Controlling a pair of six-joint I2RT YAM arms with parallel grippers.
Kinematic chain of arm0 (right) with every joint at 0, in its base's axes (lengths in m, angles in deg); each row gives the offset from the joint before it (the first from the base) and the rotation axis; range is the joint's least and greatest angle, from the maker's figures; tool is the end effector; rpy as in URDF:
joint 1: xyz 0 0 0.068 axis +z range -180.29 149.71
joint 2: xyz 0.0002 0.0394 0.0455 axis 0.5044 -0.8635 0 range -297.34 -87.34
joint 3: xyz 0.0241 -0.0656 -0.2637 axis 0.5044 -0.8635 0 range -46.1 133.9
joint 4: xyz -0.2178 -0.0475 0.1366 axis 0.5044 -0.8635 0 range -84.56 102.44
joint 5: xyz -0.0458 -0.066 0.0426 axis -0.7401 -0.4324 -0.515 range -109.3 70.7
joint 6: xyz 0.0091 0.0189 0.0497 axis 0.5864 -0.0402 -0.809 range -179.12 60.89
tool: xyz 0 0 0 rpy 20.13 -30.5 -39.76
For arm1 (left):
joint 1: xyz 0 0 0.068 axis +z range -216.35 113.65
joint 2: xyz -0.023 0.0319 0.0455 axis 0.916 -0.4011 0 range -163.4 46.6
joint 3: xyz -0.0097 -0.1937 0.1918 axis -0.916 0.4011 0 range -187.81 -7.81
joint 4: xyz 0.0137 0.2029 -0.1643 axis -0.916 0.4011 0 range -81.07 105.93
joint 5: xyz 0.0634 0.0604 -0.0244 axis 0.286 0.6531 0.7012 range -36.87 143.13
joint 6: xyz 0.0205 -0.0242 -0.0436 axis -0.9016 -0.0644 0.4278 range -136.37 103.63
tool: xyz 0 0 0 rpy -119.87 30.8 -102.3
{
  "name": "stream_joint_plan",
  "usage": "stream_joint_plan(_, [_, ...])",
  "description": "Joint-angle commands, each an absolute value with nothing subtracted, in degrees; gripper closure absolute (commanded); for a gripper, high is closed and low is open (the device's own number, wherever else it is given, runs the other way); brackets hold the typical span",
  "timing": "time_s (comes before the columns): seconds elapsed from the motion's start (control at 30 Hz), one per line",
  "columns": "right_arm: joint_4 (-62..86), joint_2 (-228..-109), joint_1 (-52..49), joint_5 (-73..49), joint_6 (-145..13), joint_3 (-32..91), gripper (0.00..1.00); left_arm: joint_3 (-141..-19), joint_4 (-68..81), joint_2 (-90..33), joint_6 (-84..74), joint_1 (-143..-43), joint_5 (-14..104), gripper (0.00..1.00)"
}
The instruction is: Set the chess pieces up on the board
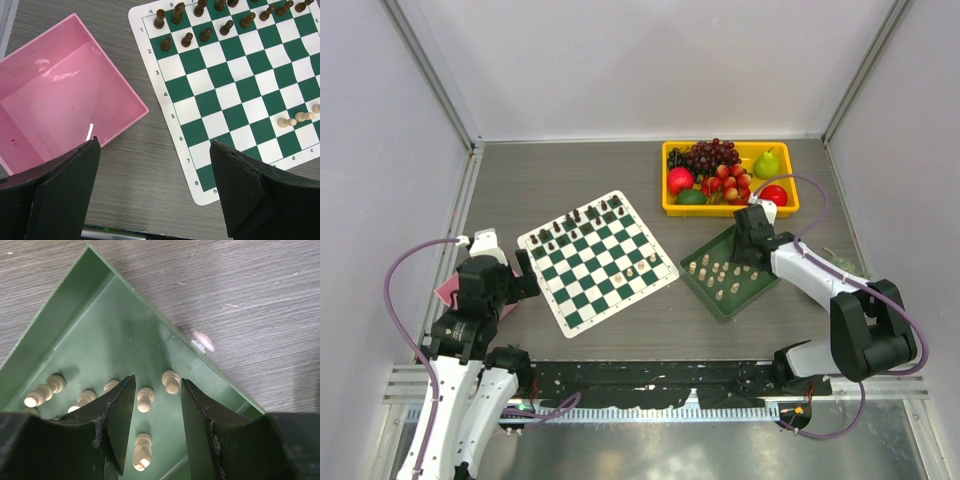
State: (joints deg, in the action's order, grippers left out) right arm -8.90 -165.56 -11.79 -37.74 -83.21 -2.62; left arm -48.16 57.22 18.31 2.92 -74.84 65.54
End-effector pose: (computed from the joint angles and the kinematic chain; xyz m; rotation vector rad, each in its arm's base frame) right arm 0.2519 0.0724 0.1922 0.2434 2.4678 -0.1003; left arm 0.1024 -0.0075 0.2842 -0.3252 2.1620 -0.0353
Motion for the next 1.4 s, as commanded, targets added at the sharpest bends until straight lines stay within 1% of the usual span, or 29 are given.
stream_joint_plan(0.0, [-8.74, -166.09, -12.10, -41.53, -84.16, -1.80, 0.52, -49.38, 55.07, 18.04, 2.62, -74.52, 65.61, 0.01])
stream_joint_plan(0.37, [-8.30, -167.85, -12.27, -41.27, -84.78, -2.24, 0.53, -49.46, 55.07, 18.22, 2.70, -74.52, 65.53, 0.01])
stream_joint_plan(0.57, [-7.95, -168.46, -12.27, -40.92, -85.31, -2.59, 0.57, -49.46, 54.99, 18.48, 2.70, -74.52, 65.26, 0.01])
stream_joint_plan(0.83, [-8.48, -168.11, -12.27, -41.89, -86.45, -3.47, 0.58, -49.29, 54.81, 18.57, 2.70, -74.52, 65.09, 0.01])
stream_joint_plan(1.1, [-8.48, -168.73, -12.27, -42.33, -86.71, -3.47, 0.63, -49.29, 54.90, 18.48, 2.70, -74.52, 65.00, 0.01])
stream_joint_plan(1.2, [-8.48, -168.99, -12.27, -42.33, -86.89, -3.47, 0.66, -49.29, 54.81, 18.48, 2.70, -74.52, 65.00, 0.01])
stream_joint_plan(1.37, [-8.39, -168.90, -12.19, -42.41, -86.80, -3.47, 0.67, -49.29, 54.81, 18.48, 2.70, -74.52, 65.00, 0.01])
